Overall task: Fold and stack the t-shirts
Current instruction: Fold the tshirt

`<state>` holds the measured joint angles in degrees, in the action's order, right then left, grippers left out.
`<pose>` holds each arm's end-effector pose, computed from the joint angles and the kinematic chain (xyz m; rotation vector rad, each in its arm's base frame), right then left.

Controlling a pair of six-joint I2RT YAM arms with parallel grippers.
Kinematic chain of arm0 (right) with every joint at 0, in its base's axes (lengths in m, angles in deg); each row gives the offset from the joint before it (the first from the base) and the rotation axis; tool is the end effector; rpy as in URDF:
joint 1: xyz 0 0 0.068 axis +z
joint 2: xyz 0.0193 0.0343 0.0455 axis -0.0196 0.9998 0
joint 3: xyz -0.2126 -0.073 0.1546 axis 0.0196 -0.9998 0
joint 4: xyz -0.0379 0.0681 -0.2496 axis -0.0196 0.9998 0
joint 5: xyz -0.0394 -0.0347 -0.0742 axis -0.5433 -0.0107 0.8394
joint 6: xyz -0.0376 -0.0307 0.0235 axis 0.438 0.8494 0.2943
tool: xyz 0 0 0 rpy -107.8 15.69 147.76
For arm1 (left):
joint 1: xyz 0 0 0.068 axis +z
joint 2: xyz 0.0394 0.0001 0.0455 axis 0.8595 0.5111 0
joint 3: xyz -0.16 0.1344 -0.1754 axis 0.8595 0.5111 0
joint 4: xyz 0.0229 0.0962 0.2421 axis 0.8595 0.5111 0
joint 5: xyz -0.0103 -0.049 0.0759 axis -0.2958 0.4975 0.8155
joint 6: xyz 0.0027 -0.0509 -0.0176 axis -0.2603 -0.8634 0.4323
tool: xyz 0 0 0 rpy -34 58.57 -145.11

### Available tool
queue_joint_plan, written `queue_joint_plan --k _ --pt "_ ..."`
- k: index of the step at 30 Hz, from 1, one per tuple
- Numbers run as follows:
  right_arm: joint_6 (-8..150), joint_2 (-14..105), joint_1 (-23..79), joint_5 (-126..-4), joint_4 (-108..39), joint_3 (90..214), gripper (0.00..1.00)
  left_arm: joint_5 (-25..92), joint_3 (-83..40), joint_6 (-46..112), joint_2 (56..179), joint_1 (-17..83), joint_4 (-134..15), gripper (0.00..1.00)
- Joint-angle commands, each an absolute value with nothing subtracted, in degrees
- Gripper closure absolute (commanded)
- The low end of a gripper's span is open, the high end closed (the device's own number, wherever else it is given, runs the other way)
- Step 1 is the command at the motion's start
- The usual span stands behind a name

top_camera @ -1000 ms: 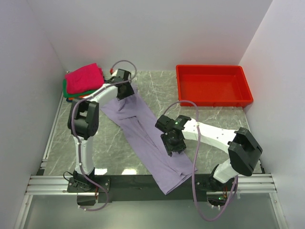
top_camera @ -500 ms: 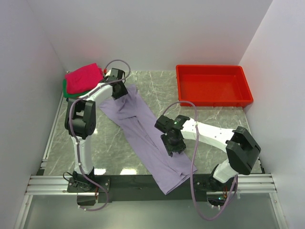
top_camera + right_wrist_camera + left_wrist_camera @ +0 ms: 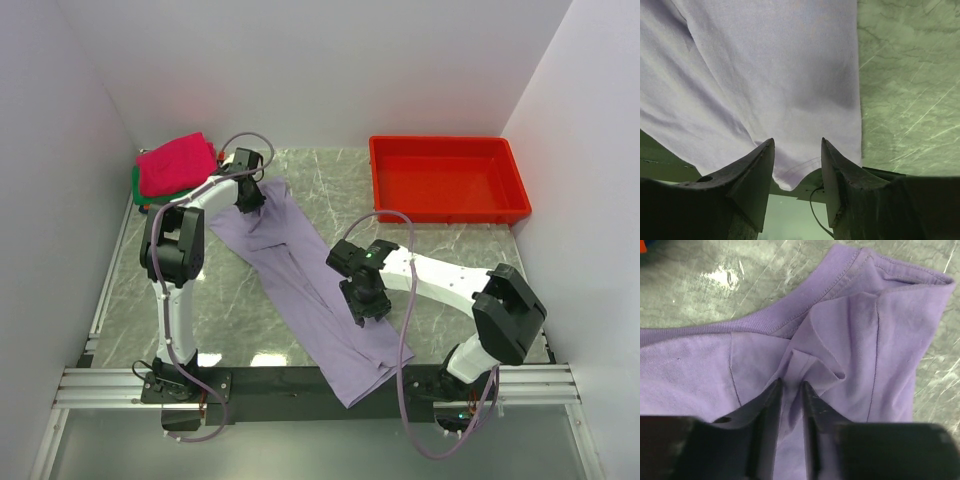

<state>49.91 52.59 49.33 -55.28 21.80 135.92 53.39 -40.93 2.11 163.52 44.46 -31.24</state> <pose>0.1696 0.2035 0.2029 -0.5946 3.0016 0.0351 0.4492 -0.1112 0.1769 -0.6704 2.4327 -0.1398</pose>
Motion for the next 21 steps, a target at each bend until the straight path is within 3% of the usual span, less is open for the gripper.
queue_joint_plan --k 1,6,21 --pt "50.8 53.3 48.9 -54.7 22.8 137.3 0.51 53.6 -41.6 1.4 163.4 44.6 -32.1 0.76" --pt "51.1 53.8 48.7 -54.9 22.8 137.6 0.51 54.3 -40.6 1.7 162.5 44.9 -32.6 0.94" --pt "50.9 54.5 48.7 -55.0 23.3 138.0 0.52 57.7 -31.8 3.9 152.6 47.6 -35.9 0.99"
